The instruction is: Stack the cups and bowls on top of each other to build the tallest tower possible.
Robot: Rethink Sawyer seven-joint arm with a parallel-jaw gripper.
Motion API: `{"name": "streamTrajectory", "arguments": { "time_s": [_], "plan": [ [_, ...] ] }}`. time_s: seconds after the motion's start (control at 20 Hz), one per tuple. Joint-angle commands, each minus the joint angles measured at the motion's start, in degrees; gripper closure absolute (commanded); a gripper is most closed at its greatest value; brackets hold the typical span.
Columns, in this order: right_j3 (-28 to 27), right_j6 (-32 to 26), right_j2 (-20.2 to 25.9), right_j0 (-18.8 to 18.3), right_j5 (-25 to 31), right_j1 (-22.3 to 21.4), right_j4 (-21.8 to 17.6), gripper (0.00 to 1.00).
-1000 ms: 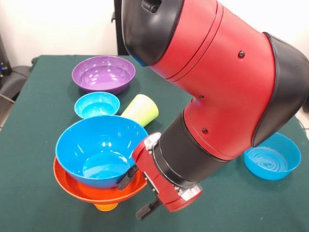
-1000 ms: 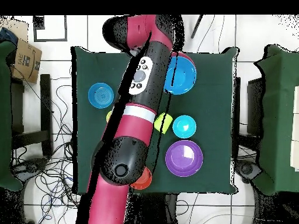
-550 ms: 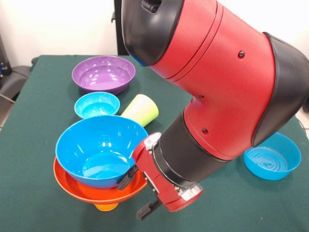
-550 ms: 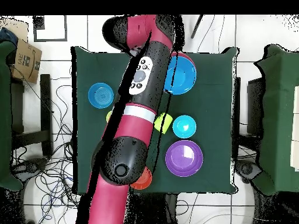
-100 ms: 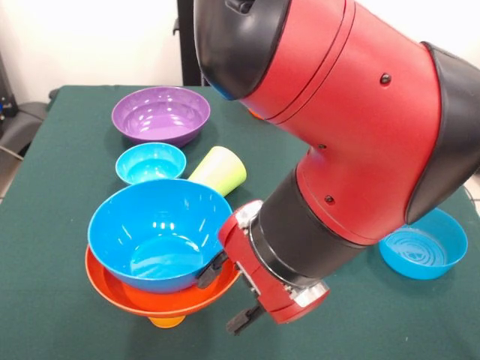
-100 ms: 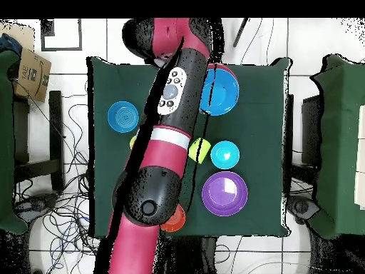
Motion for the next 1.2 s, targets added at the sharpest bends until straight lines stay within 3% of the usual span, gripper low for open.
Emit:
{"name": "streamTrajectory", "arguments": {
  "time_s": [0.05, 0.6, 1.2],
  "plan": [
    [-4.2, -16.3, -4.1, -1.8, 8.9, -2.9, 5.5, 0.00],
    [-5.0, -19.0, -14.4, -4.0, 12.6, -5.1, 16.4, 0.00],
    [-4.1, -19.4, -18.2, -3.8, 13.2, -5.2, 20.4, 0.00]
  ]
}}
